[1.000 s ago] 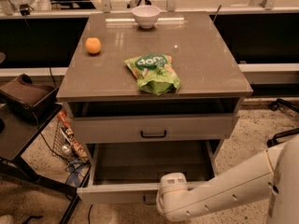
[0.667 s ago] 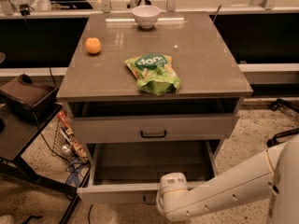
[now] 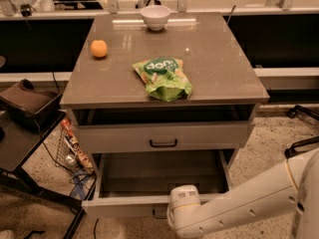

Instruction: Open middle drawer

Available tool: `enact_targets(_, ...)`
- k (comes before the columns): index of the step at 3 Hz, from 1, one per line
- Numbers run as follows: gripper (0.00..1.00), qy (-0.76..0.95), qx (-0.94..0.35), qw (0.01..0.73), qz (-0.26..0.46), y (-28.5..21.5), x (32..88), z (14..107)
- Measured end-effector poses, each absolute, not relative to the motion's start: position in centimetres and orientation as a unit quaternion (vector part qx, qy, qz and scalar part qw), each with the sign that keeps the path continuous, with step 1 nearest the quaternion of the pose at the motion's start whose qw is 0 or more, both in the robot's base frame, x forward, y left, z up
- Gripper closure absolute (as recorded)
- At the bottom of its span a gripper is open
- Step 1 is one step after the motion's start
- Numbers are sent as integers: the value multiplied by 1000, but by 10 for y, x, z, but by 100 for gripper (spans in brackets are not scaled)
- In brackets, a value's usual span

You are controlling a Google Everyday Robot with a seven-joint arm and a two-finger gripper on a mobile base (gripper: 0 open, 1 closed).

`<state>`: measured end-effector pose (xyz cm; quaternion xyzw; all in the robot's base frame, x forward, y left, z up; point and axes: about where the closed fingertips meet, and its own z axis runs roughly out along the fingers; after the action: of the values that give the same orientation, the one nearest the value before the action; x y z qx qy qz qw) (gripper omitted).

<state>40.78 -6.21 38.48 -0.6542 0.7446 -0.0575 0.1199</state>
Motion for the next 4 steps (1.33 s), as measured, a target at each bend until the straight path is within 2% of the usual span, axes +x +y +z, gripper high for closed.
enact_targets(1, 100, 743, -652, 120, -95, -67, 399, 416)
enact_targets(2, 100, 735, -648, 113, -163, -74, 380, 476)
enact_targets(3, 100, 721, -644, 132, -220, -87, 390, 540)
enact_targets(4, 100, 686, -664, 169, -246, -100, 425, 599)
